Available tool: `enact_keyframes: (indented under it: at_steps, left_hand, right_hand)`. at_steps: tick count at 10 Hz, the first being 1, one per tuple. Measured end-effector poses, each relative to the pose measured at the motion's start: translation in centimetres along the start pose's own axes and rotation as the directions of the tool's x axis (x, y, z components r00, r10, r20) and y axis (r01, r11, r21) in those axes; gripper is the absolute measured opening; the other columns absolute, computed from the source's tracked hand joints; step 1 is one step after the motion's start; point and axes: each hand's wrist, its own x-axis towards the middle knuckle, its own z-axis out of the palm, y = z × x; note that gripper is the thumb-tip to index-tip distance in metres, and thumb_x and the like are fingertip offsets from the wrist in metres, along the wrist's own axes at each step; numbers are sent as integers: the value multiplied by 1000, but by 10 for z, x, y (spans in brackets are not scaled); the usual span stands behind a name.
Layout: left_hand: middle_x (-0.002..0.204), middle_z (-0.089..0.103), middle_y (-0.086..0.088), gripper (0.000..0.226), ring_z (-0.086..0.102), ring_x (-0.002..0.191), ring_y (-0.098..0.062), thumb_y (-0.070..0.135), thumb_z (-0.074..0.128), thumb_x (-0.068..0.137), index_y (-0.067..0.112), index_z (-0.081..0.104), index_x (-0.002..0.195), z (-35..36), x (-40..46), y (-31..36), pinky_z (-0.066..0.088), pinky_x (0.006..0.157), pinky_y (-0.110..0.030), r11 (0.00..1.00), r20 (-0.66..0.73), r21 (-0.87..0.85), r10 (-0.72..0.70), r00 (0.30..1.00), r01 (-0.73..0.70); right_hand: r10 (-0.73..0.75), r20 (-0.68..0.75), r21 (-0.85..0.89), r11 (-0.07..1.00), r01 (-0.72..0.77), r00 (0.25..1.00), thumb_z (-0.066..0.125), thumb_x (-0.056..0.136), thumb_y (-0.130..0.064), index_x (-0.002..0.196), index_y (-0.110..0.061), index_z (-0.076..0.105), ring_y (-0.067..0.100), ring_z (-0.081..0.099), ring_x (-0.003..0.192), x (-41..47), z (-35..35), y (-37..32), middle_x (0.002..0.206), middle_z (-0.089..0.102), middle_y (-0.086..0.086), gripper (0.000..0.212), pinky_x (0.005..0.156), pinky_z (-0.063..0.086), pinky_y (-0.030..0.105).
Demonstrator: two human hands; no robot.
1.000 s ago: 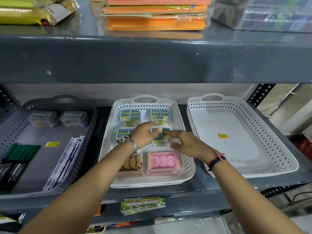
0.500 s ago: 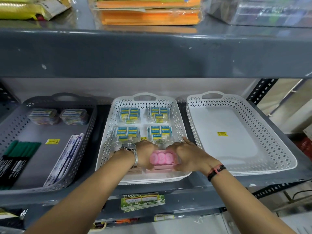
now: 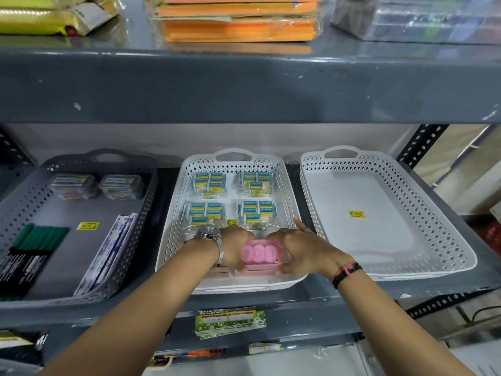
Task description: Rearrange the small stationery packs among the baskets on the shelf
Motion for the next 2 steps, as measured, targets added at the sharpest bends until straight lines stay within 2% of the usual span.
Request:
enact_keyframes:
  at_steps: [1,2]
  left_hand:
    - [119,62,-11,49,57,108,-26,23,69,76,11,52,121,-2,-2,2,44,81,-26,1000,-7,2,-2,1000,2]
    - [127,57,-11,54,51,118,-27,27,62,82,11,44,131,-8,-8,6,39,95,-29,999,-94,-28,-31,995,29]
  right_hand:
    - [-16,4,25,1000,16,1000,67,76,-33,138,-18,38,17,41,133,-1,-1,1,139,50,3,70,119,-7,38]
    - [-10,-6,55,998,11,1000,68,76,-35,144,-15,29,18,33,138,-4,-7,1,148,39,5,80,120,-1,38]
